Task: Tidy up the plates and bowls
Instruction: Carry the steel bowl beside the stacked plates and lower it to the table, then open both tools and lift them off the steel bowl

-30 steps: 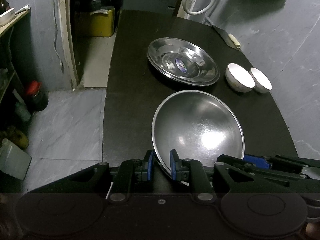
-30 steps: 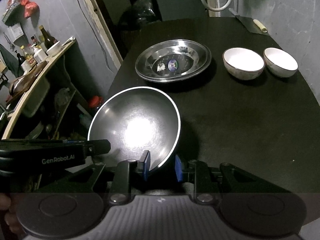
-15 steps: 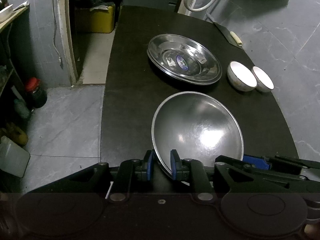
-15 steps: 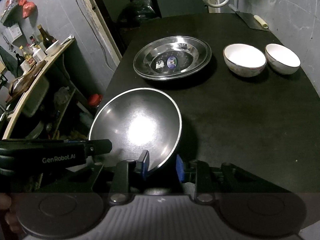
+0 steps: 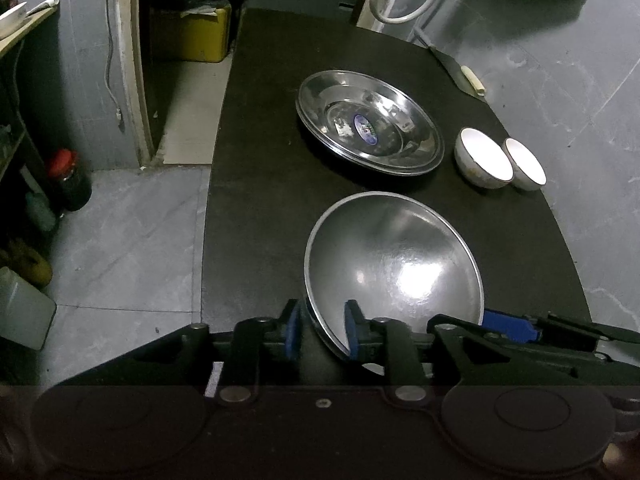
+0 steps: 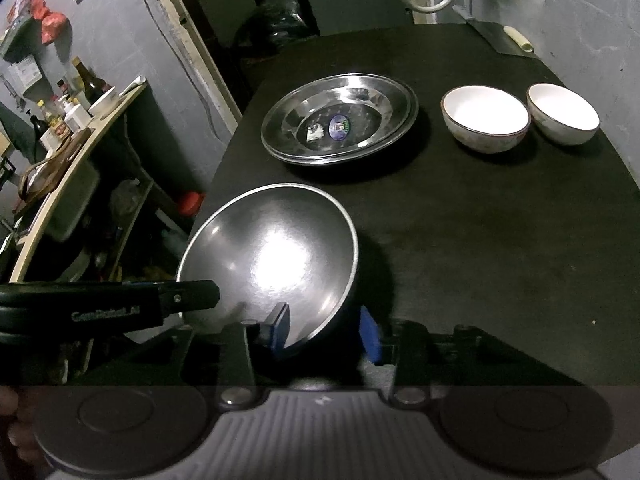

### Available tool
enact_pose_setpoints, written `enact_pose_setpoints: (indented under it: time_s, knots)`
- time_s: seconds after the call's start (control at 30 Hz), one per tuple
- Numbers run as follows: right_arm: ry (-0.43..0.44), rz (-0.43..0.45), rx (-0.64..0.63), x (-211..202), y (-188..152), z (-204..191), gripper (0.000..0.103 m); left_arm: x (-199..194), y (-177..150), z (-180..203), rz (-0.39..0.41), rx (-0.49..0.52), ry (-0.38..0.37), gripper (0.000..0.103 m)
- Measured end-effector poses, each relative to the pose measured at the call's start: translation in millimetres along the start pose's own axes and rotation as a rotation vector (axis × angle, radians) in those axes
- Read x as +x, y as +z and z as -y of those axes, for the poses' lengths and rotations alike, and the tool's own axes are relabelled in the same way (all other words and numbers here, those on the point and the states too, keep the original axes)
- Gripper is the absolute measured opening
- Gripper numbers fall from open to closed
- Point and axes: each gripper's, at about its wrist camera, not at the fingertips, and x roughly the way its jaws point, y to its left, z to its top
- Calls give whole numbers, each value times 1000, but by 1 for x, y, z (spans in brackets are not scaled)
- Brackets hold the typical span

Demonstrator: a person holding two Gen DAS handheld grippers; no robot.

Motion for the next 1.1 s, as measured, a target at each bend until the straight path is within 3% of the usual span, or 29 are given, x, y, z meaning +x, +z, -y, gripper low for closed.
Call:
enact_pose_setpoints:
  time_s: [0.17, 0.37, 0.43, 0.47, 0.6, 0.83, 1.1]
  knots:
    - [-4, 10, 17, -4, 2, 4, 50, -6, 2, -3, 9, 2, 5, 39]
    - [-11, 34, 40, -12, 5, 12, 58, -17, 9, -3, 61, 14, 33, 64]
    - [-15, 42, 53, -13, 6, 15, 63, -20, 12, -4, 84, 13, 42, 81]
    - [-18, 45, 58, -14, 6, 16, 64, -22, 14, -3, 98, 14, 46, 83]
    - [-32, 66, 86, -18, 8, 24, 81, -22, 20, -3, 113, 15, 44, 99]
    - [-46, 72, 116, -19, 9, 38, 101, -13, 29, 1, 102, 18, 72, 101]
    - [-57, 92, 135, -21, 16, 52, 103, -4, 43, 8, 105, 11, 77, 102]
